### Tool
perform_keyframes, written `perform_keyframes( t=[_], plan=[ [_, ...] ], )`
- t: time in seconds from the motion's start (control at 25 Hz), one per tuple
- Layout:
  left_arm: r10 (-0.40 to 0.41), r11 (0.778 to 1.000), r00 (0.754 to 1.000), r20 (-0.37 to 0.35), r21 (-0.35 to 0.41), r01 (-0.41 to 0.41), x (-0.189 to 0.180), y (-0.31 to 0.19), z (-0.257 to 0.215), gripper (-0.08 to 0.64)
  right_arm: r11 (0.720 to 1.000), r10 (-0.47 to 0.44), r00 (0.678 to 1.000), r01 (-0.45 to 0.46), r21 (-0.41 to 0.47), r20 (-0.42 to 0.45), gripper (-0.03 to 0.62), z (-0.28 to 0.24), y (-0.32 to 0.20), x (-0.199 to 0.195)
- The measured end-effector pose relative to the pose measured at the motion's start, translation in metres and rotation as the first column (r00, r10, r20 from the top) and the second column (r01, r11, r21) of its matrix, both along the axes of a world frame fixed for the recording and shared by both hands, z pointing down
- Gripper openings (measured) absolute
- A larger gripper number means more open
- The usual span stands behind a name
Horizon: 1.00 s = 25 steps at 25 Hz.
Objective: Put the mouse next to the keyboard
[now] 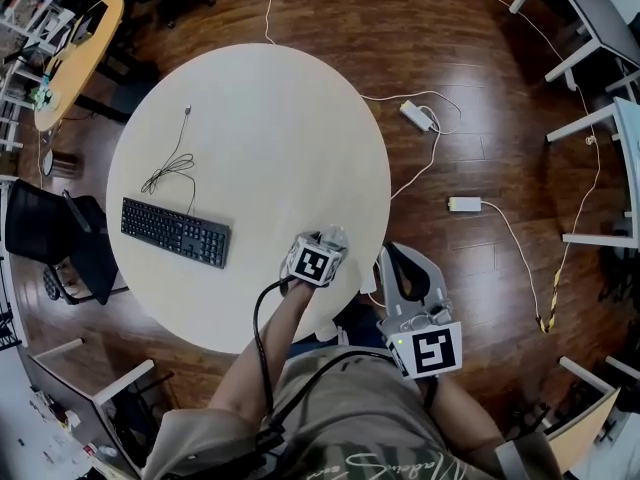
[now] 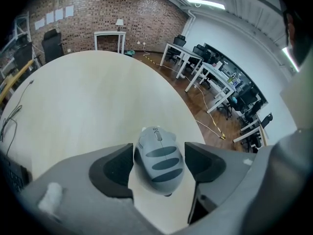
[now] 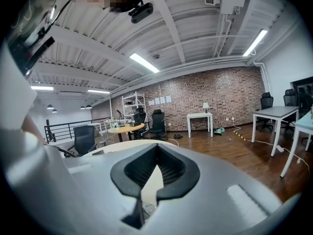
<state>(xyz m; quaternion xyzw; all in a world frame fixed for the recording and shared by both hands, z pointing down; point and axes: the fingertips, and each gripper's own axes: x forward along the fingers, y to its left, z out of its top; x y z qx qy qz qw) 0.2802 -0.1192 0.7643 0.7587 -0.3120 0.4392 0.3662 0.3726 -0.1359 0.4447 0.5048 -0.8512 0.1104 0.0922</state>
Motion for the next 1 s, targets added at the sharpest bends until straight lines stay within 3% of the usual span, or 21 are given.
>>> perform_keyframes(
  t=[0.24, 0.36, 0.52, 0.68, 0.84, 1.0],
  plan=[
    [-0.022, 1.0, 0.998, -0.052, 0.018, 0.023, 0.002, 0.002, -0.004, 0.345, 1.0, -0.022, 1.0, 0.022, 0.008, -0.002, 0.006, -0.003, 0.008, -0.012],
    [-0.011, 0.999, 0.999, -0.043, 0.038, 0.013, -0.001, 0.004, -0.013, 0.345, 1.0, -0.025, 1.0, 0.025, 0.012, -0.002, 0.005, -0.005, 0.01, -0.015],
    [0.012, 0.996, 0.999, -0.036, 0.084, -0.009, 0.0, 0.004, -0.031, 0.344, 0.999, -0.029, 1.0, 0.029, 0.024, 0.001, 0.006, -0.01, 0.013, -0.019],
    [-0.01, 0.99, 0.997, -0.076, 0.141, 0.021, 0.003, -0.003, -0.053, 0.343, 0.998, -0.041, 0.999, 0.041, 0.042, 0.001, 0.006, -0.016, 0.014, -0.023],
    [-0.033, 0.974, 0.993, -0.11, 0.218, 0.056, -0.004, -0.008, -0.092, 0.342, 0.996, -0.069, 0.998, 0.069, 0.054, -0.001, 0.006, -0.023, 0.016, -0.033],
    [-0.082, 0.941, 0.984, -0.157, 0.314, 0.128, -0.021, -0.012, -0.131, 0.342, 0.994, -0.091, 0.996, 0.09, 0.065, 0.008, 0.006, -0.031, 0.015, -0.045]
  ],
)
